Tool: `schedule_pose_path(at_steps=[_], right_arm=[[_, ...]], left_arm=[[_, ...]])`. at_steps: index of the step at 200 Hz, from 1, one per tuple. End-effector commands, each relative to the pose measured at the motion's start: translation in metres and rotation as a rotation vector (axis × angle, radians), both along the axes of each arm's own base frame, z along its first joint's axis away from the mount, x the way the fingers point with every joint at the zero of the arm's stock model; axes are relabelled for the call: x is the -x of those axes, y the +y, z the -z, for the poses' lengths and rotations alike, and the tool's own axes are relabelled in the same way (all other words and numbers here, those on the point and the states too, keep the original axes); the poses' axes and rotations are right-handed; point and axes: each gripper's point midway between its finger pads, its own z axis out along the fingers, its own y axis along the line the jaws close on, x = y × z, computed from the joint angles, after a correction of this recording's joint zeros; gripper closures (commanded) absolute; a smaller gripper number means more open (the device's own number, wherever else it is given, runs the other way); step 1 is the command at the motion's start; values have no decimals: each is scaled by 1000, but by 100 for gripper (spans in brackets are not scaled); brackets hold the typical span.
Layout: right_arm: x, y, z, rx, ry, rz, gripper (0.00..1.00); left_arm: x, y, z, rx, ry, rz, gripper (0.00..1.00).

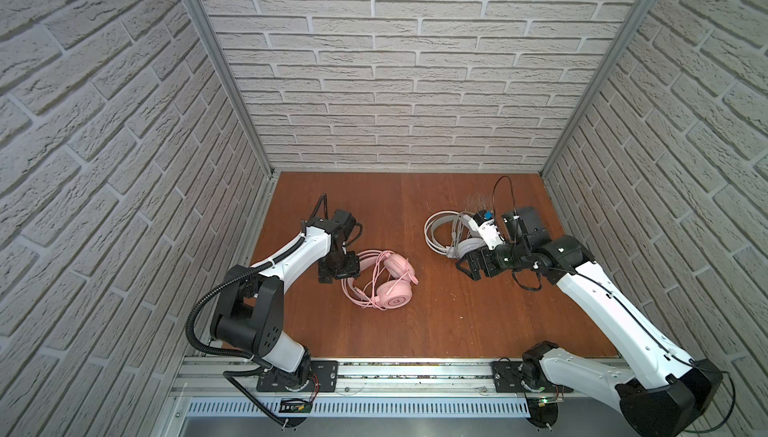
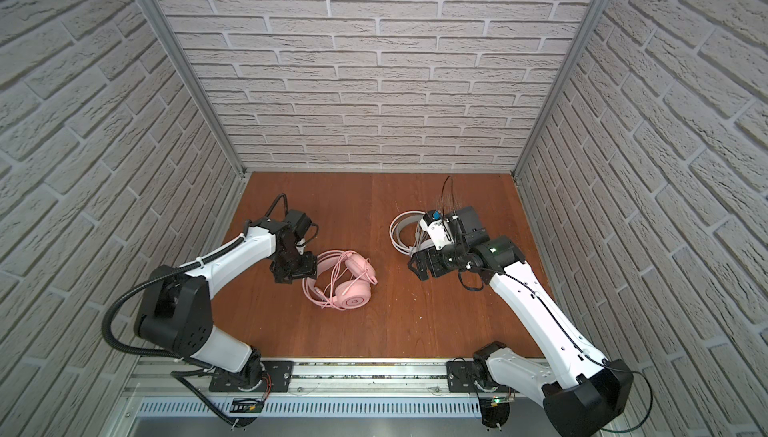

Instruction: Wrap the headphones

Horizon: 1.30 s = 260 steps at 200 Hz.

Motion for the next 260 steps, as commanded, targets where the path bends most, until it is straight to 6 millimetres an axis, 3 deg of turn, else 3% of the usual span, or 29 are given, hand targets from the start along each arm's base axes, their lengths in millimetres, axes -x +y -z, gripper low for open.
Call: schedule_pose_path(at_steps=[1, 36, 81, 121, 140, 158, 212, 222, 229, 260], right_arm=[[-6, 1, -5, -6, -41, 19, 1], [-10, -3, 2, 36, -14, 38, 1], [-18, -13, 13, 94, 10, 97, 1], [-34, -47, 16, 209, -19, 255, 1], [-42, -62, 16, 191, -7, 331, 7], [-49, -80, 21, 183, 40, 392, 17], [-89, -129, 49, 221, 129, 537, 67], [-97, -138, 56, 226, 141, 567, 79], [-104, -142, 61, 227, 147, 581, 93], [-129, -154, 84, 279, 185, 606, 94]], left_arm=[[-7, -4, 13, 23, -14, -6, 28], [-10, -3, 29, -2, 6, -43, 42], [-25, -3, 40, -23, -12, -74, 53], [-44, -3, 44, -35, -29, -82, 65], [-54, -2, 46, -36, -28, -92, 69], [-64, -1, 44, -34, -40, -99, 71], [-95, 11, 48, -16, -54, -139, 78], [-103, 13, 46, -12, -64, -142, 78], [-109, 13, 46, -8, -71, -142, 78], [-132, 13, 44, -3, -84, -121, 78]])
